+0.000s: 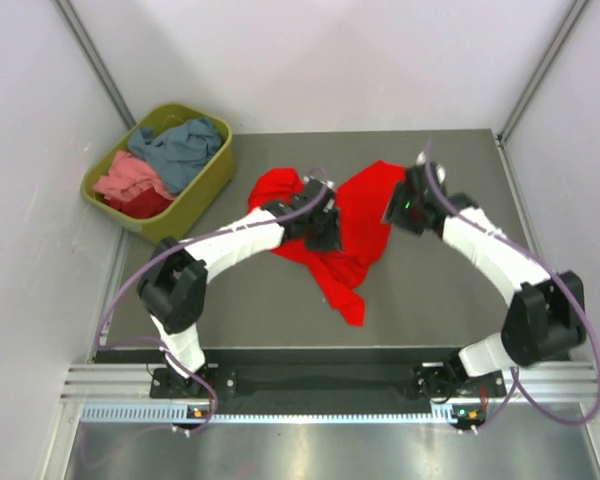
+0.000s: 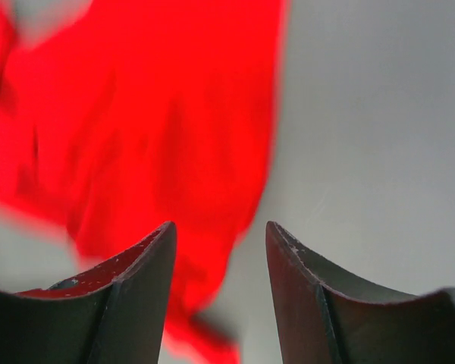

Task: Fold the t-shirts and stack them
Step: Flatten the tshirt out

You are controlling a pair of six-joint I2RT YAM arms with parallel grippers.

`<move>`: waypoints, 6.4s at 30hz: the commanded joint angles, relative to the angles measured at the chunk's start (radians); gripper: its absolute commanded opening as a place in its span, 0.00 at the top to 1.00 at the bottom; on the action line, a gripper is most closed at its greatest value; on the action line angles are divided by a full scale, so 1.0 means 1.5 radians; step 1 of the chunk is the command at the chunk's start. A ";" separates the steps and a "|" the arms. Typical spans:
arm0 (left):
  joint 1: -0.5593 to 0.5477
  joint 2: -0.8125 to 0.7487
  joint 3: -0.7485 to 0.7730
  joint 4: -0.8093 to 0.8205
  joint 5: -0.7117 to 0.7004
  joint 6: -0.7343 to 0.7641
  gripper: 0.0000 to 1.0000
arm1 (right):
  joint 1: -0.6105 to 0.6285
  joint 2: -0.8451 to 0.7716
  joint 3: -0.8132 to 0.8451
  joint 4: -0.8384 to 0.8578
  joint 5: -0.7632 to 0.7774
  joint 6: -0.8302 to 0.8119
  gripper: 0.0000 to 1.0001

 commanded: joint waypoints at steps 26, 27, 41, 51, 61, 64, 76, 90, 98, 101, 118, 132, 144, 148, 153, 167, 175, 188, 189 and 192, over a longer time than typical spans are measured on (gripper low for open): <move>0.240 0.160 0.142 -0.042 -0.049 0.313 0.53 | 0.323 -0.229 -0.426 0.165 -0.005 0.341 0.56; 0.239 0.161 0.141 -0.042 -0.036 0.319 0.52 | 0.329 -0.227 -0.426 0.163 -0.003 0.335 0.56; 0.217 0.209 0.149 -0.018 -0.059 0.379 0.51 | 0.425 -0.137 -0.378 0.122 0.075 0.308 0.57; 0.216 0.213 0.182 -0.032 -0.046 0.372 1.00 | 0.441 -0.094 -0.359 0.079 0.133 0.308 0.60; 0.227 0.128 0.248 -0.104 -0.058 0.263 1.00 | 0.446 -0.075 -0.363 0.106 0.126 0.298 1.00; 0.232 0.103 0.283 -0.132 -0.099 0.229 1.00 | 0.442 -0.110 -0.344 0.071 0.168 0.288 1.00; 0.275 0.035 0.515 -0.256 -0.079 0.118 1.00 | 0.134 -0.243 -0.079 -0.063 0.293 -0.031 1.00; 0.289 -0.221 0.489 -0.346 -0.104 0.042 1.00 | 0.111 -0.426 0.186 -0.196 0.367 -0.177 1.00; 0.289 -0.375 0.401 -0.341 -0.027 -0.020 1.00 | 0.111 -0.578 0.167 -0.121 0.228 -0.181 1.00; 0.289 -0.378 0.368 -0.327 -0.001 -0.026 1.00 | 0.110 -0.542 0.170 -0.113 0.240 -0.207 1.00; 0.334 0.117 0.604 0.070 0.102 -0.118 1.00 | -0.151 0.068 0.582 0.103 0.223 -0.304 1.00; 0.367 -0.025 0.478 0.254 0.138 -0.194 1.00 | -0.278 -0.048 0.560 0.198 0.123 -0.360 1.00; 0.366 -0.355 0.264 0.197 0.136 -0.208 1.00 | -0.279 -0.392 0.387 0.123 0.107 -0.352 1.00; 0.366 -0.452 0.214 0.179 0.132 -0.235 1.00 | -0.278 -0.483 0.368 0.112 0.120 -0.356 1.00; 0.366 -0.521 0.221 0.127 0.120 -0.233 1.00 | -0.277 -0.528 0.388 0.102 0.110 -0.361 1.00; 0.366 -0.396 0.228 0.070 0.020 -0.136 1.00 | -0.265 -0.346 0.356 0.229 0.080 -0.459 1.00; 0.367 -0.261 0.066 0.236 -0.060 -0.073 1.00 | -0.264 -0.261 0.044 0.499 0.027 -0.454 1.00; 0.400 0.245 0.233 0.468 0.122 -0.061 1.00 | -0.264 0.181 0.132 0.523 -0.011 -0.450 1.00; 0.401 0.271 0.259 0.459 0.128 -0.061 1.00 | -0.264 0.200 0.149 0.511 -0.018 -0.451 1.00; 0.403 0.347 0.346 0.447 0.124 -0.057 1.00 | -0.264 0.266 0.223 0.443 -0.008 -0.444 1.00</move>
